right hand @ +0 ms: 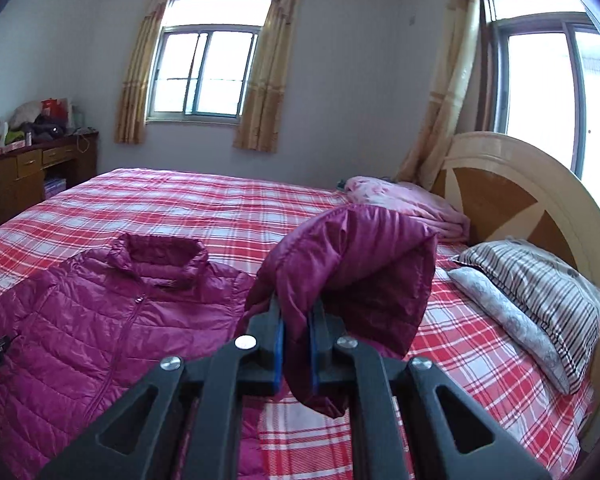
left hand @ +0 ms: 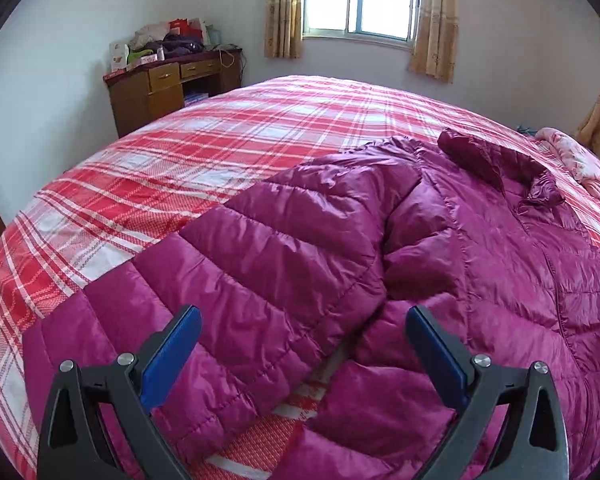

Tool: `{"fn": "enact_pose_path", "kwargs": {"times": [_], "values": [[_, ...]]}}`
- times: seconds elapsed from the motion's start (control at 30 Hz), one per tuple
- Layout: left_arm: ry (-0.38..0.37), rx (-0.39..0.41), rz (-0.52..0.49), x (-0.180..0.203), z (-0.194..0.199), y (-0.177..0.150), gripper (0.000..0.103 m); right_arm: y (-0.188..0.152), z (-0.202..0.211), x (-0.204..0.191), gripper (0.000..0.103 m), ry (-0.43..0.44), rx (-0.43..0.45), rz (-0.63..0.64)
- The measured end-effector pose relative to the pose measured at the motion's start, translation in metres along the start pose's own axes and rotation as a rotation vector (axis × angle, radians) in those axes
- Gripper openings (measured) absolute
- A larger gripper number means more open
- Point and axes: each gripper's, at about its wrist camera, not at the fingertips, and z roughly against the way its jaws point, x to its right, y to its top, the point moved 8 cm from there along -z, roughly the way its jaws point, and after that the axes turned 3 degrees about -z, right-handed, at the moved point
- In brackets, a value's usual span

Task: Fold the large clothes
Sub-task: 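Lift the sleeve with the right tool and fold it across the jacket body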

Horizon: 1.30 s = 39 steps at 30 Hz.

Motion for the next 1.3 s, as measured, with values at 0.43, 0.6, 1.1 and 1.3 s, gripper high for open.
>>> {"fn": "enact_pose_path", "kwargs": {"times": [0.43,0.6,1.1,1.3], "values": [[-0.001,-0.038,0.025,-0.004,-0.014,-0.009,0.102,-0.022,-0.017,-0.1,0.012,0.152,-0.035,0.114],[-0.001,-0.034,0.024,-0.004,-0.014,-0.01,0.102,-0.03,-0.022,-0.128,0.012,0.197,-0.051,0.14],[0.019,-0.022,0.007,0.0,-0.013,-0.013,0.102,-0.073,-0.041,-0.191,0.012,0.294,-0.139,0.183],[0.037,-0.018,-0.016,0.004,-0.012,-0.014,0.102,-0.092,-0.046,-0.214,0.012,0.329,-0.176,0.197]]}}
